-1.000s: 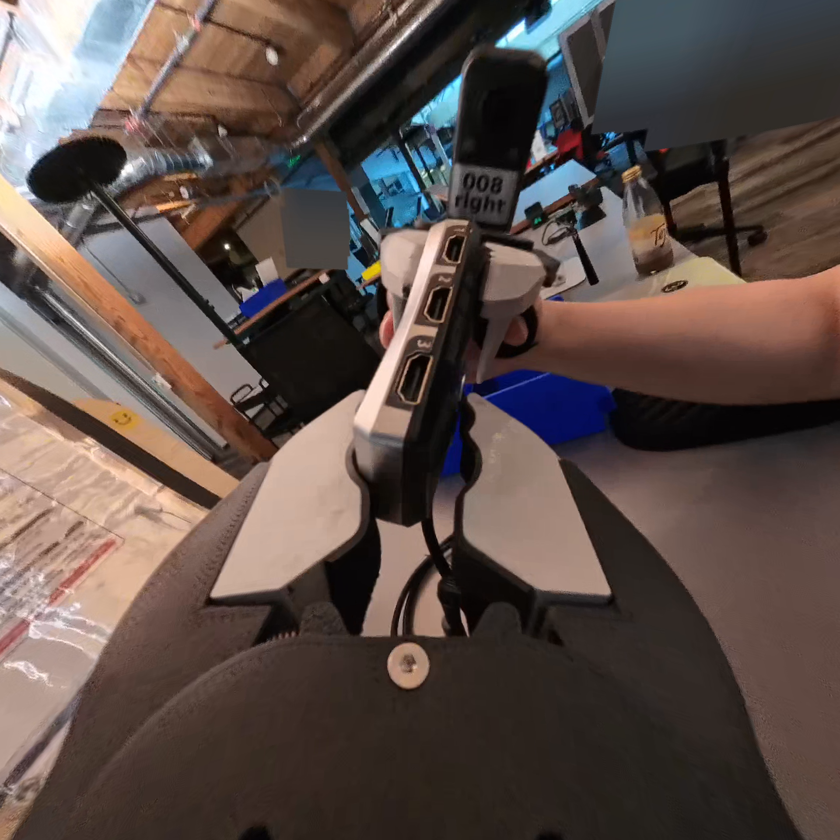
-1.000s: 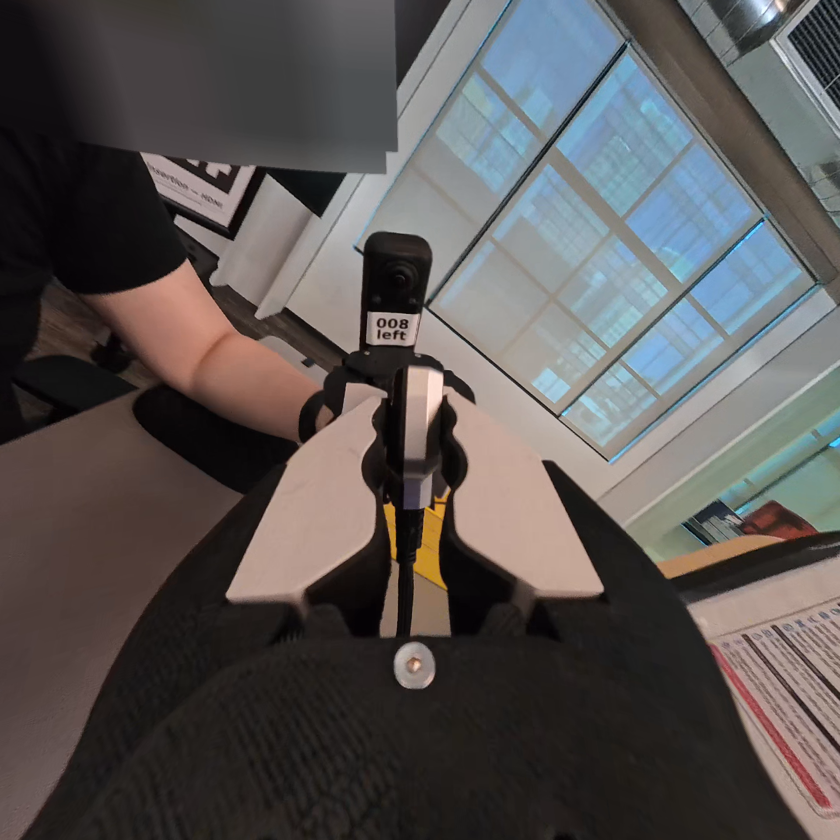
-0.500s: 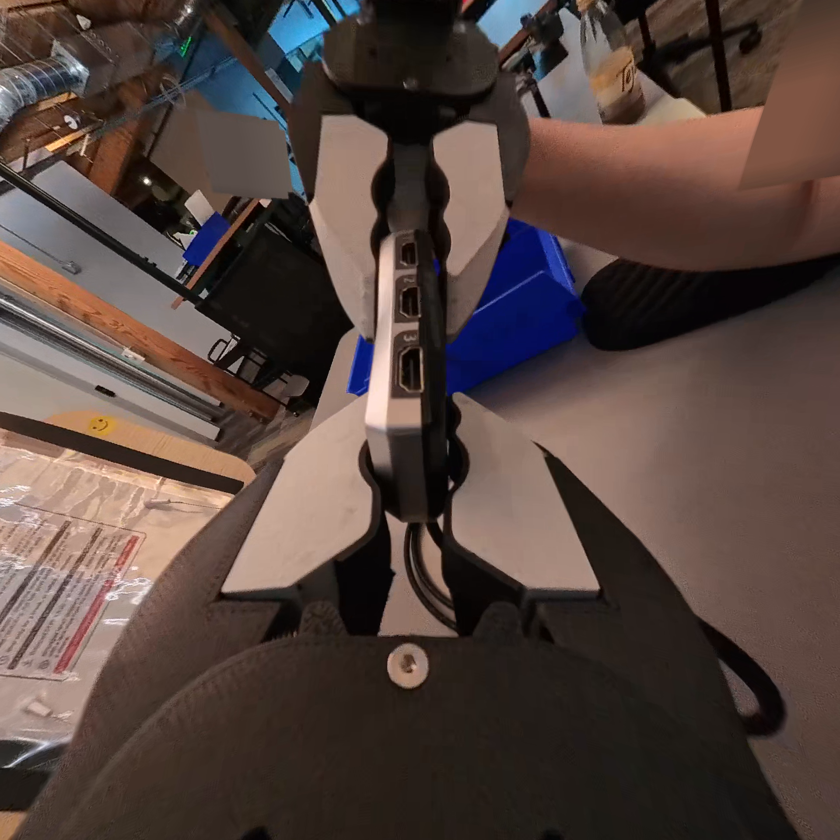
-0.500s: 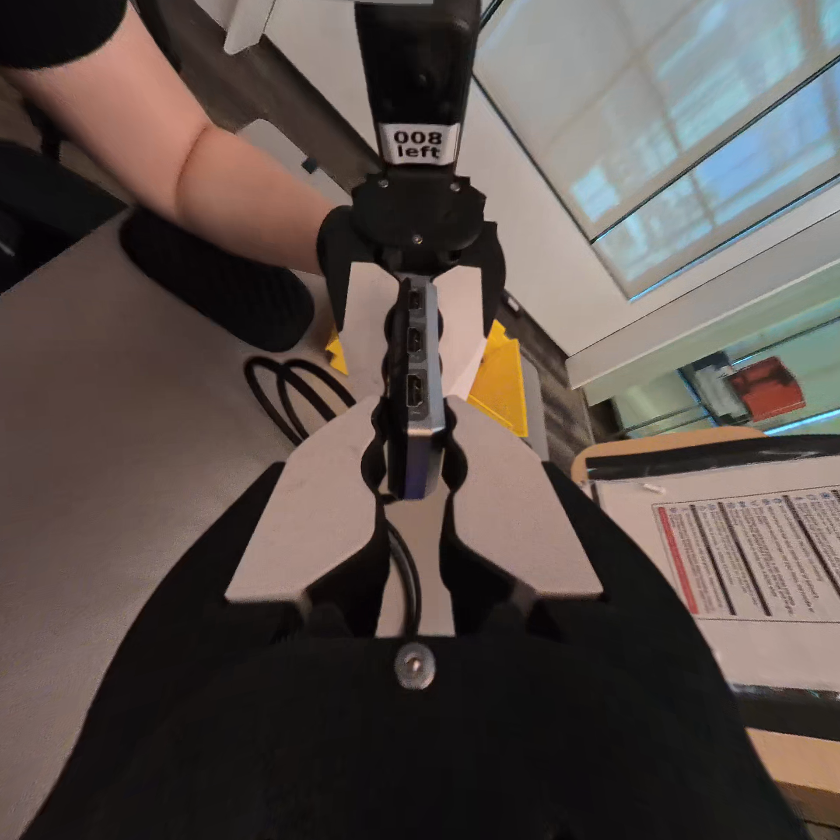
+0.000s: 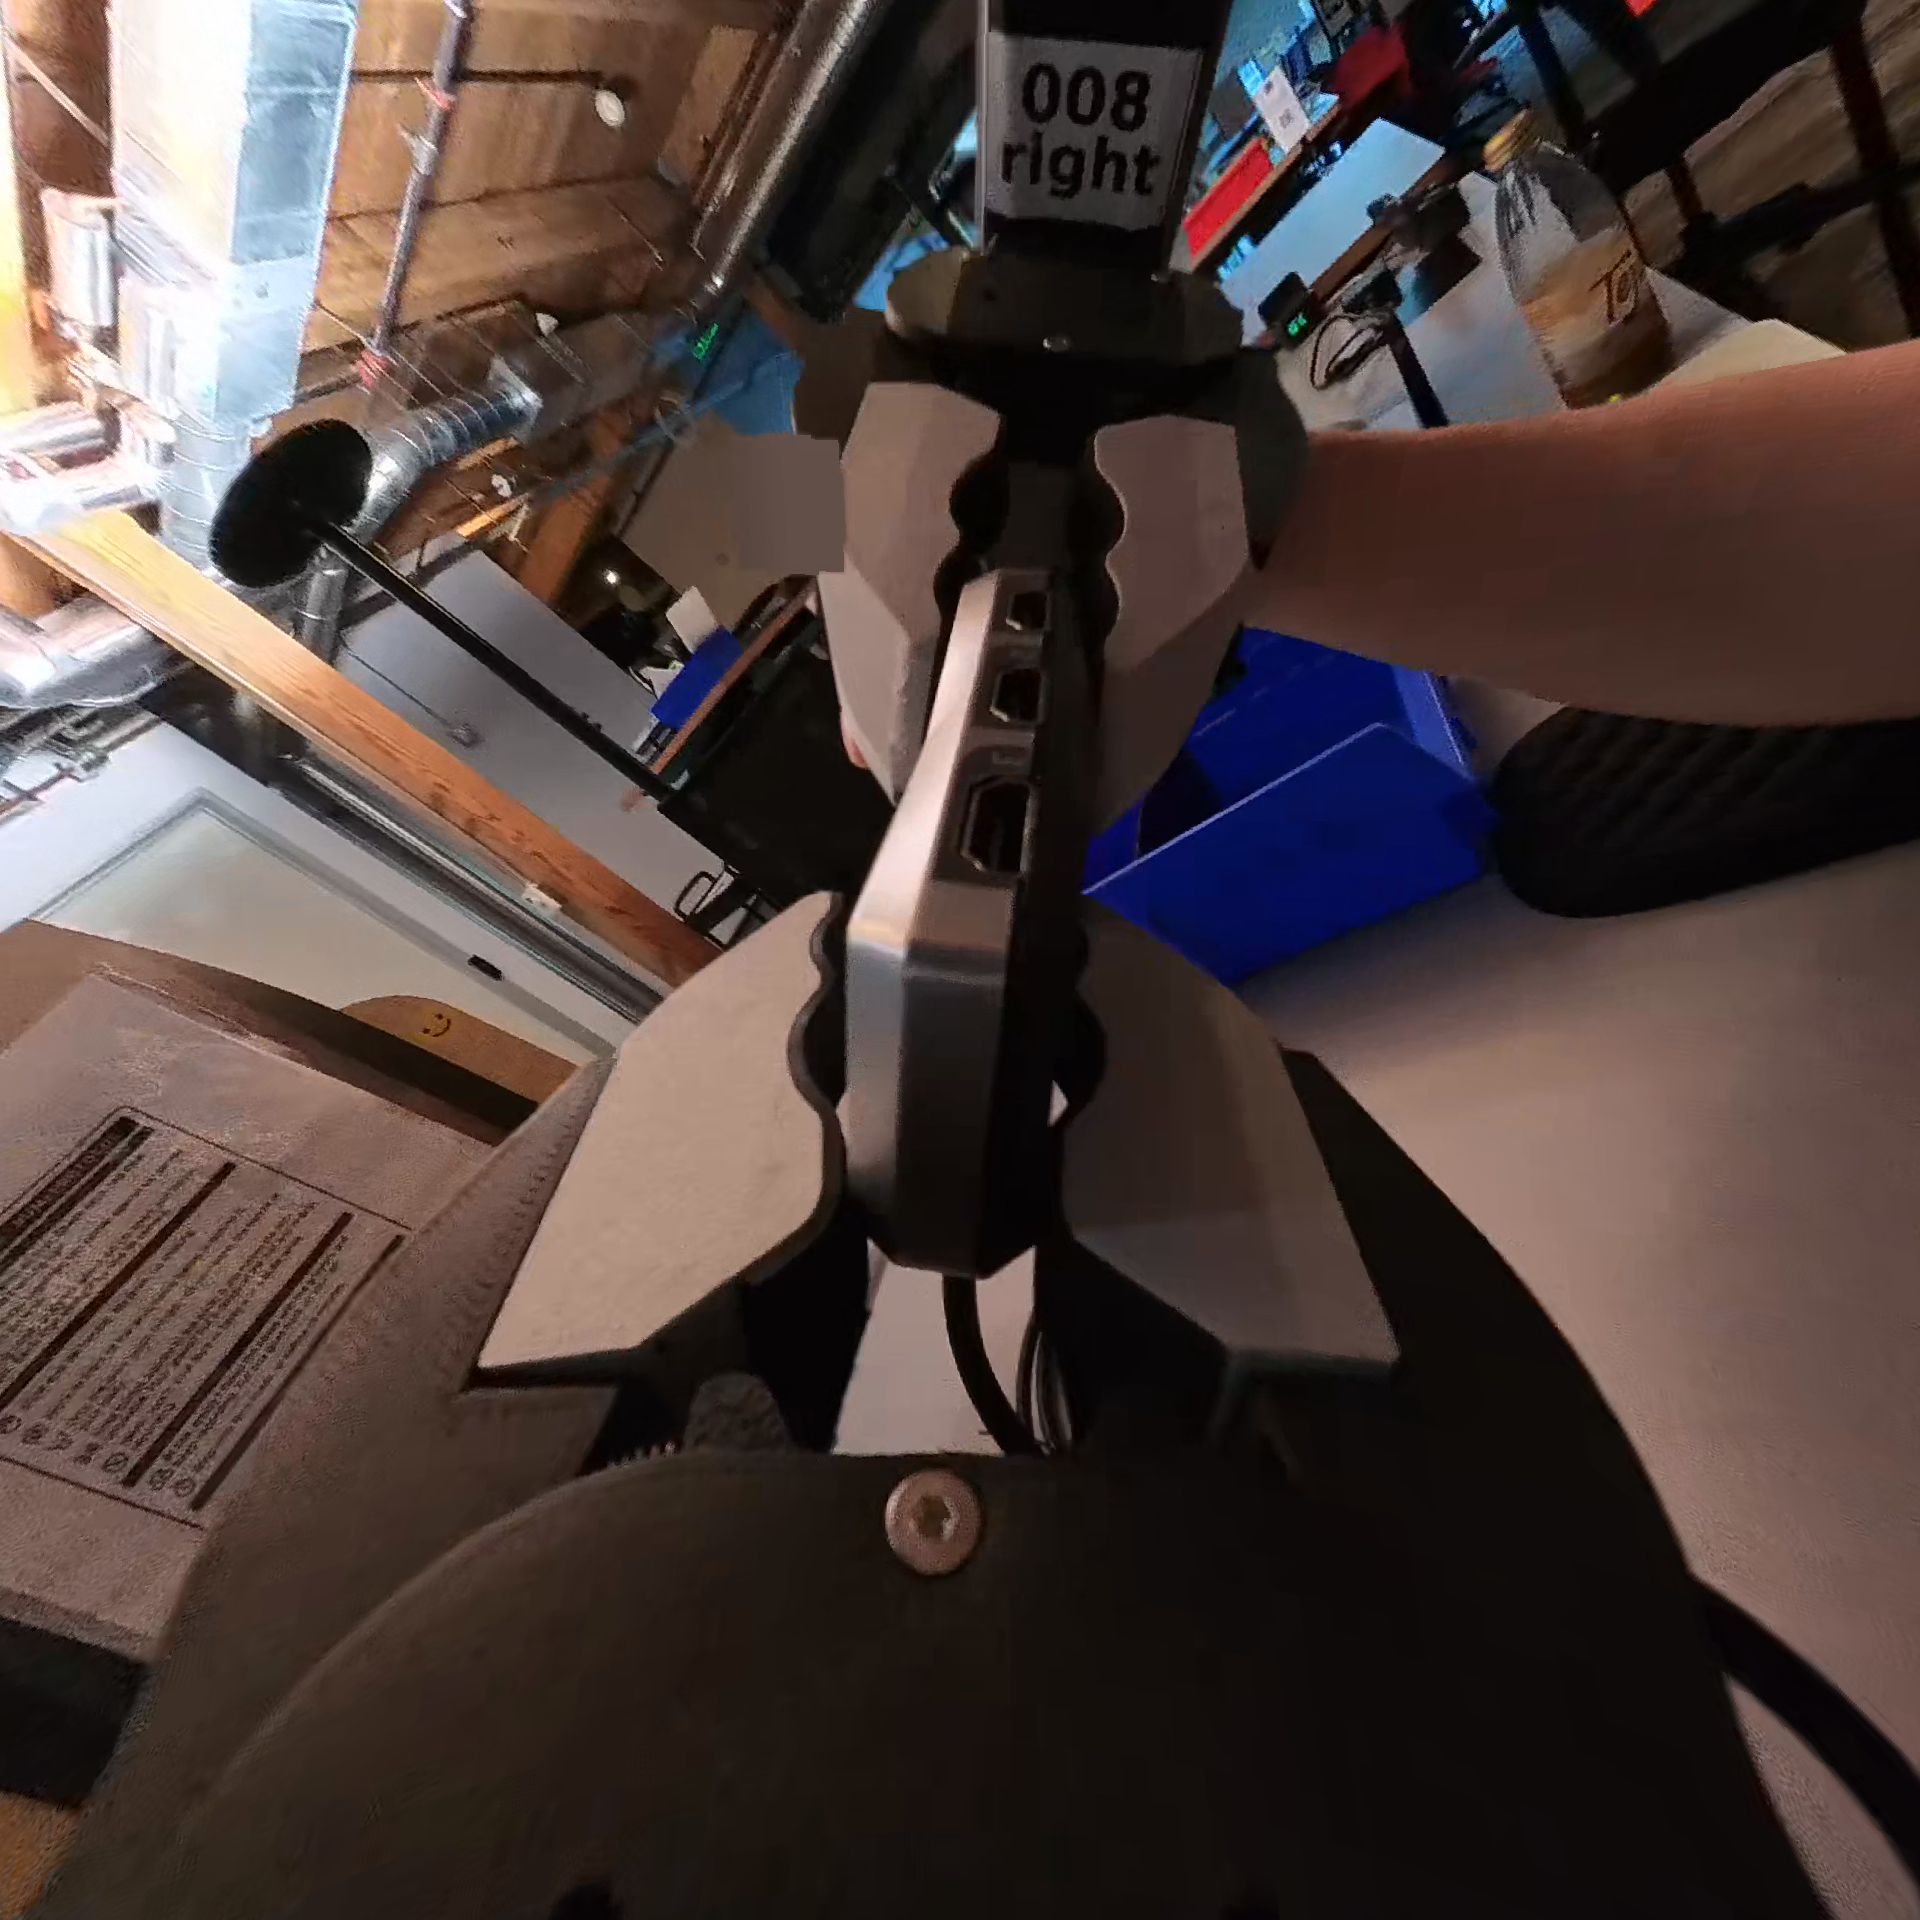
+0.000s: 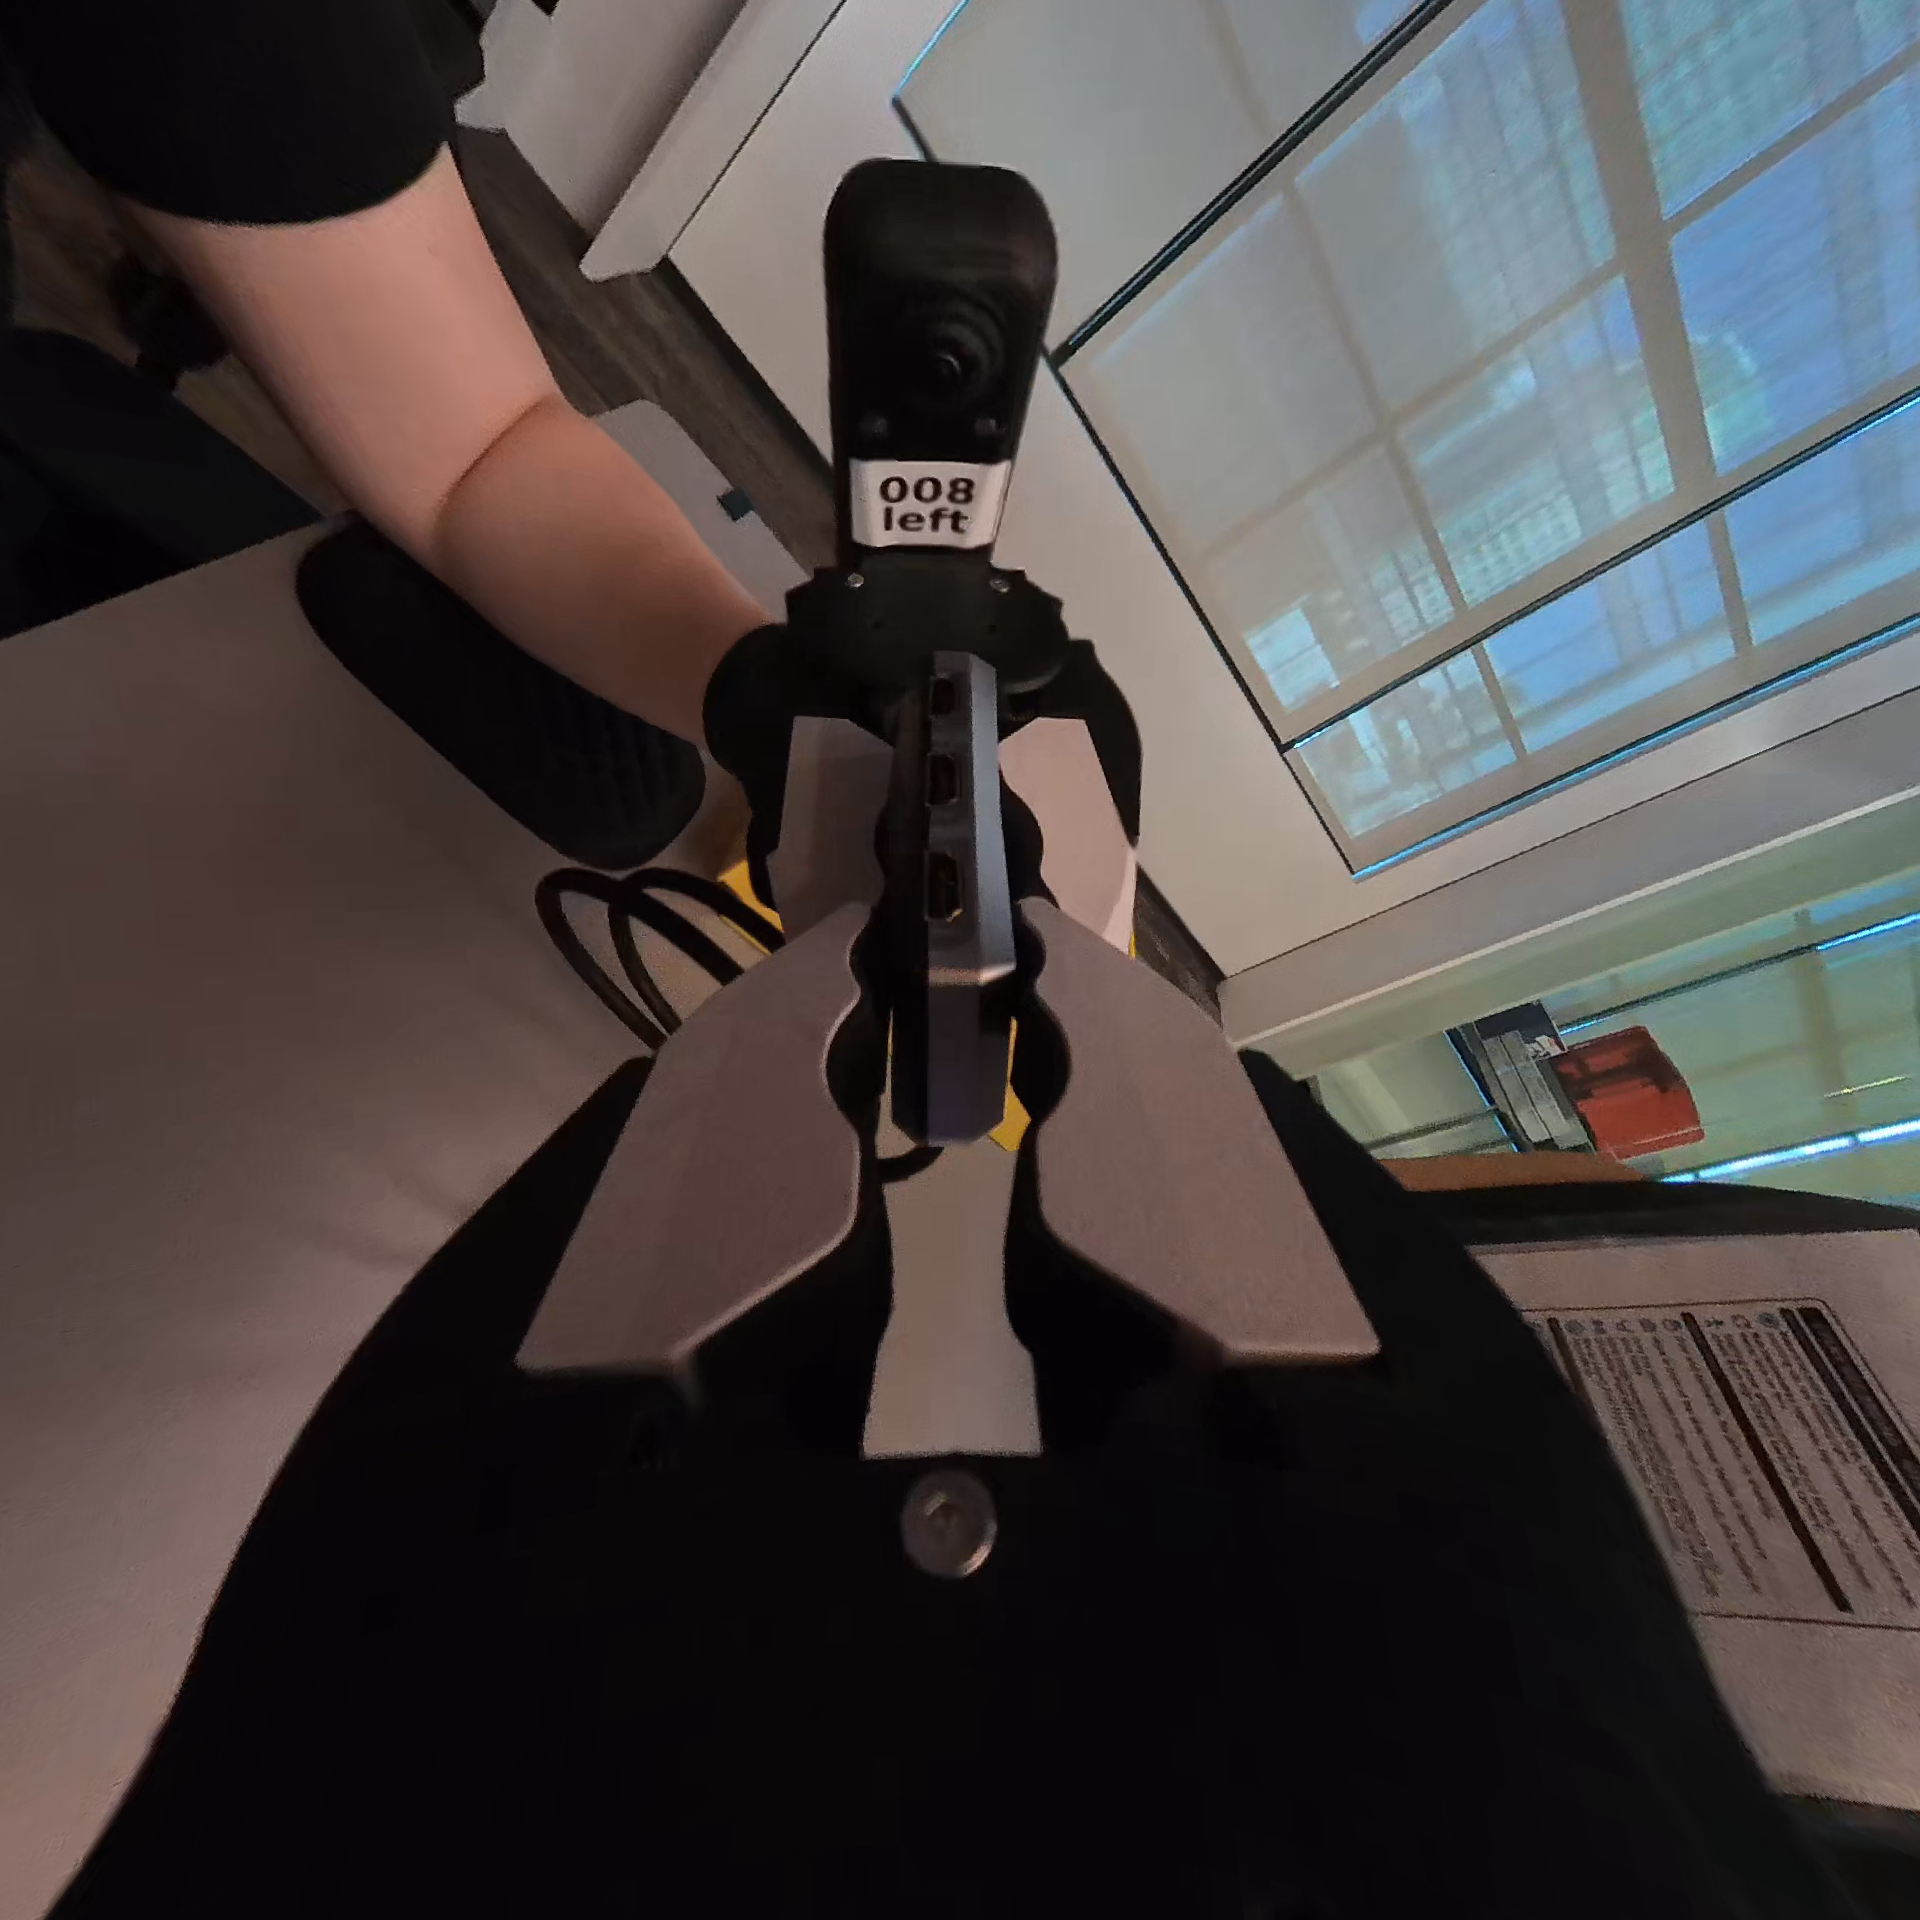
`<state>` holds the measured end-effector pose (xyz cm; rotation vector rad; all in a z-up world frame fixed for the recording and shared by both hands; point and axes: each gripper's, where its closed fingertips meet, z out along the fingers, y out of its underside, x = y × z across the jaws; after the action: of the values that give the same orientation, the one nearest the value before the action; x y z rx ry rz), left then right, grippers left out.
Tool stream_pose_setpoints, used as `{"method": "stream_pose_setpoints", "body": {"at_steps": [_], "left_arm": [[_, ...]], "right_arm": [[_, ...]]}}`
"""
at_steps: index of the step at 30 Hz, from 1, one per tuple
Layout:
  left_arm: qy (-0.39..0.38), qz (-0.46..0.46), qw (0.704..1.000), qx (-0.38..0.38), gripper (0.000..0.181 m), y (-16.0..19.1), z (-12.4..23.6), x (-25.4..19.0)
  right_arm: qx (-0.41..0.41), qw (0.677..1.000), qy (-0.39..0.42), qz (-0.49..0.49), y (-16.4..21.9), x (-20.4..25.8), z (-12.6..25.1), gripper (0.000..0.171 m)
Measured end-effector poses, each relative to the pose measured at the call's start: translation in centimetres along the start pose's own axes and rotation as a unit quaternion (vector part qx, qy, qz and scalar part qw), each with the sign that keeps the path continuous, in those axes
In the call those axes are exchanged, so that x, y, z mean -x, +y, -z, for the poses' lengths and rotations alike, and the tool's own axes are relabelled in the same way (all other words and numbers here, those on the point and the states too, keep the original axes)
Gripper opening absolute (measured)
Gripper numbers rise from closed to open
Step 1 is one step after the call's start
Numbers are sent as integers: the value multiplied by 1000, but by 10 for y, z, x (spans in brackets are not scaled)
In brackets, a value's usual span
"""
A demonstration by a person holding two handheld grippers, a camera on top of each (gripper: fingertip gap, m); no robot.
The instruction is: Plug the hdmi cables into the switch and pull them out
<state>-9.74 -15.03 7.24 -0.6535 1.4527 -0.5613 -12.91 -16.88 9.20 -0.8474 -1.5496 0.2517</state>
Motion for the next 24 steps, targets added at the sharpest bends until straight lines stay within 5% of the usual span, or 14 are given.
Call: {"method": "stream_pose_setpoints", "body": {"at_steps": [11,16,24], "left_arm": [[-40,-4,996,82,35,39,19,39],[-31,-5,996,81,35,56,21,41],[-25,-36,998,53,35,56,19,37]], "right_arm": [[68,986,49,-142,39,-17,25,26],[161,958,-19,-236,85,35,-3,27],[199,938,-42,-281,132,105,-28,28]]}}
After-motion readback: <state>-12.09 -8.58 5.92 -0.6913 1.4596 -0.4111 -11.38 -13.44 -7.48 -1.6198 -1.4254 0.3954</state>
